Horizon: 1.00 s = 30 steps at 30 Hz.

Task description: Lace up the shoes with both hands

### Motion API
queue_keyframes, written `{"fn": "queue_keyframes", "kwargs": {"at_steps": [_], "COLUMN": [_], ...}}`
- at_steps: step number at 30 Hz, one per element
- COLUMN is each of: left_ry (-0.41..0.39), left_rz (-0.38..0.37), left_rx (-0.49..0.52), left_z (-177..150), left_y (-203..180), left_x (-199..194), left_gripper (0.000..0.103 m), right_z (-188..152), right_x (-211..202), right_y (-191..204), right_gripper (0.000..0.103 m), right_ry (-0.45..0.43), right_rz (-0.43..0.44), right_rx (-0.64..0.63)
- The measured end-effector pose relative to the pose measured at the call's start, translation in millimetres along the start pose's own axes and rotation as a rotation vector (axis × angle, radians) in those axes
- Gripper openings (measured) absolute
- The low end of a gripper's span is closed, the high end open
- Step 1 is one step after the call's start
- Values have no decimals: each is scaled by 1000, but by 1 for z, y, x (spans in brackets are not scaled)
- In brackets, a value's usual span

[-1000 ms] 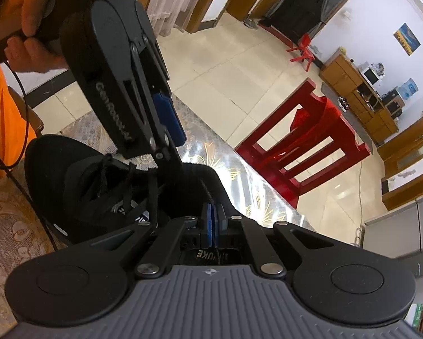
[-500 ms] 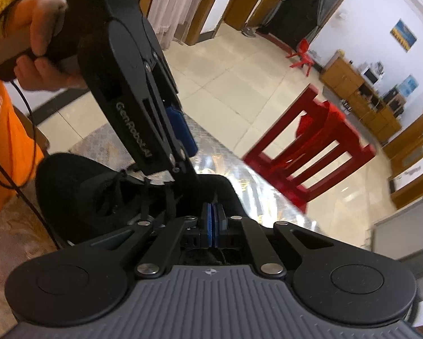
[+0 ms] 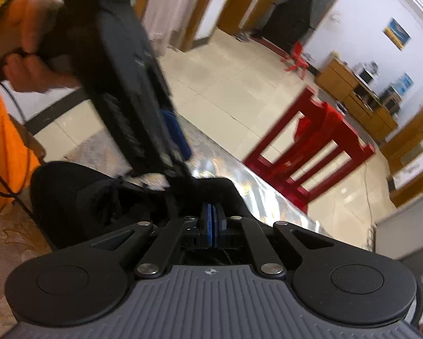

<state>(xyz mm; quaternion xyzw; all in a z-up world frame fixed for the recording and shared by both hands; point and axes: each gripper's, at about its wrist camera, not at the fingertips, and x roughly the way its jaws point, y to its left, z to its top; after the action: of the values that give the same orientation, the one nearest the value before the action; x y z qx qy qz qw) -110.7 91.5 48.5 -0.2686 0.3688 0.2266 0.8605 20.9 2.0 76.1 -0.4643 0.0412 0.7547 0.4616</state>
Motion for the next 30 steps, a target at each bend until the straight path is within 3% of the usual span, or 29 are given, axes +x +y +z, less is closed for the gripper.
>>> {"fn": "queue_keyframes", "kwargs": {"at_steps": [6, 13, 16, 17, 20, 22, 25, 26, 27, 29, 30], "left_ry": [6, 27, 23, 19, 17, 20, 24, 25, 26, 31, 41], "left_rz": [-12, -51, -73, -78, -92, -92, -85, -84, -85, -95, -95], "left_rx": [20, -9, 29, 46, 70, 78, 84, 86, 89, 102, 117], "left_z": [-2, -7, -9, -10, -12, -15, -17, -18, -18, -19, -19], "left_y": [-1, 9, 9, 9, 9, 11, 20, 23, 27, 33, 35], "left_x": [3, 4, -1, -3, -7, -10, -14, -16, -16, -13, -8], "left_gripper": [40, 40, 40, 40, 38, 38, 38, 37, 37, 37, 37], "right_z": [4, 6, 10, 13, 27, 39, 45, 42, 40, 38, 35], "right_x": [-5, 6, -5, -10, -18, -9, 22, 33, 37, 40, 29], "right_y": [1, -3, -13, -18, -31, -29, -13, -6, -1, 7, 4], "right_gripper": [2, 3, 14, 26, 28, 28, 25, 13, 4, 1, 1], "right_ry": [-40, -14, 11, 12, -13, -4, 88, 134, 144, 147, 81], "right_rz": [25, 43, 47, 50, 75, 76, 51, 37, 24, 0, 0], "right_rx": [10, 54, 101, 133, 236, 228, 91, 42, 38, 54, 155]}}
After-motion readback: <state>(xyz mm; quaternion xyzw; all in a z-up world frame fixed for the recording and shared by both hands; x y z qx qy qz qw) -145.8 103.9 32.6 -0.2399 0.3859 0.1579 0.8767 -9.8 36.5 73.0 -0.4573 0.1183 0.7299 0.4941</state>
